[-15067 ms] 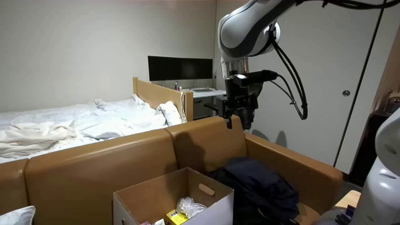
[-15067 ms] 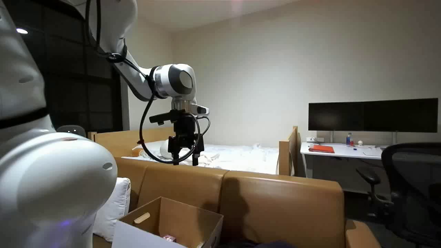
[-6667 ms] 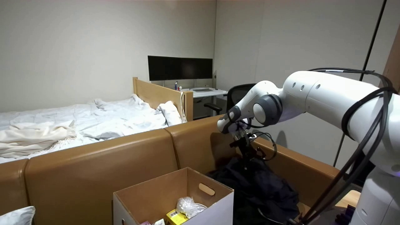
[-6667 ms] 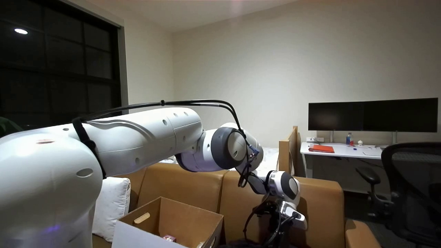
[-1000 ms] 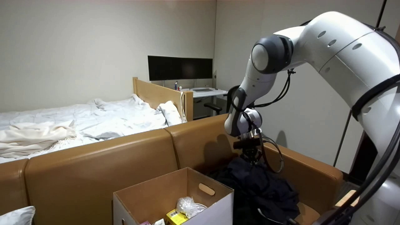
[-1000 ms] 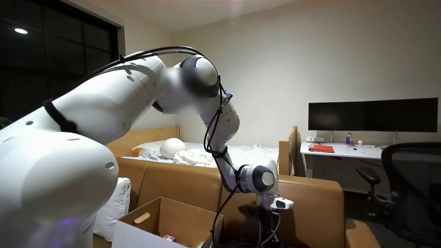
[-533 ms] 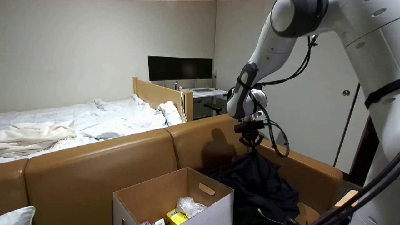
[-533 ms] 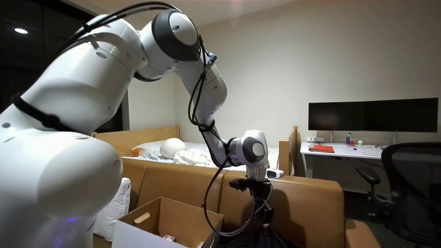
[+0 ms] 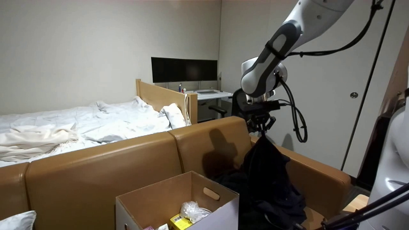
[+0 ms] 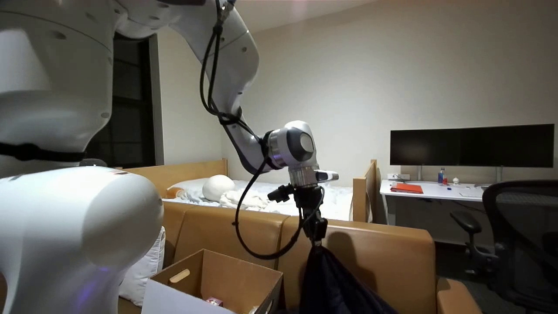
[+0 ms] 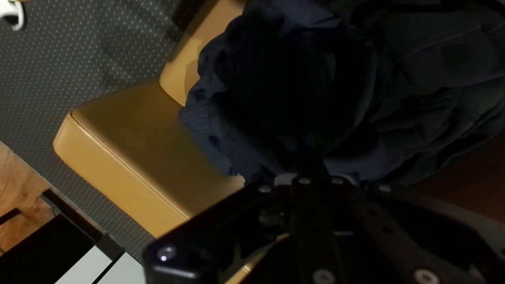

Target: Pick up the black cloth from the sofa and put it in the box

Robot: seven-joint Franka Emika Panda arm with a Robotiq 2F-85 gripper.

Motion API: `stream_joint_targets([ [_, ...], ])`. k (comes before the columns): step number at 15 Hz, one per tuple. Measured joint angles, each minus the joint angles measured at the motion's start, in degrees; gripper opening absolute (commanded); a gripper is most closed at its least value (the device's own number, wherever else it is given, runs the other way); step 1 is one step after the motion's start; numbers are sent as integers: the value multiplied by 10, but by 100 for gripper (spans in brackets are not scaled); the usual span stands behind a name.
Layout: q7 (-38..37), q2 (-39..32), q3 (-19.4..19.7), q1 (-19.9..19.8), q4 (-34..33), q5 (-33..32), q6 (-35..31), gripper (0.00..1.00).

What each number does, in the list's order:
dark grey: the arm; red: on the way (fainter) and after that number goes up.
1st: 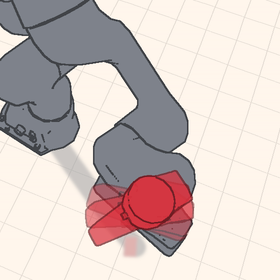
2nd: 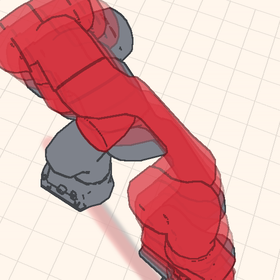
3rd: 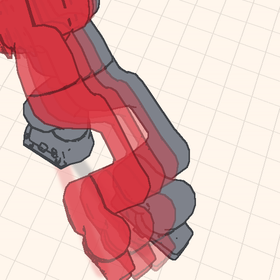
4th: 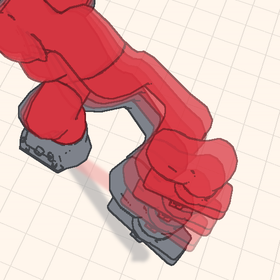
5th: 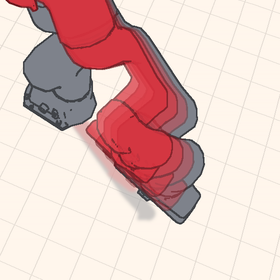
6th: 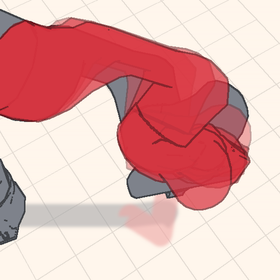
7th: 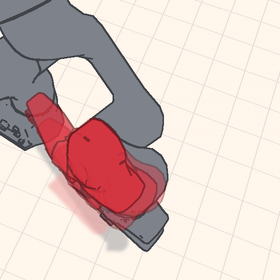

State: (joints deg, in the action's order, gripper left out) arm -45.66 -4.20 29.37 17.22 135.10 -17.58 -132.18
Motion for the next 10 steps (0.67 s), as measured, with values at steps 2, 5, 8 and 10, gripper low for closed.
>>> stream_joint_targets([
  [2, -16, 65, -21, -6, 3, -22, 64, 0],
  [5, -24, 158, -133, -82, -5, -21, 173, 0],
  [8, -24, 229, -222, -121, -40, 9, 285, 0],
  [10, -24, 262, -266, -131, -79, 37, 356, 0],
])
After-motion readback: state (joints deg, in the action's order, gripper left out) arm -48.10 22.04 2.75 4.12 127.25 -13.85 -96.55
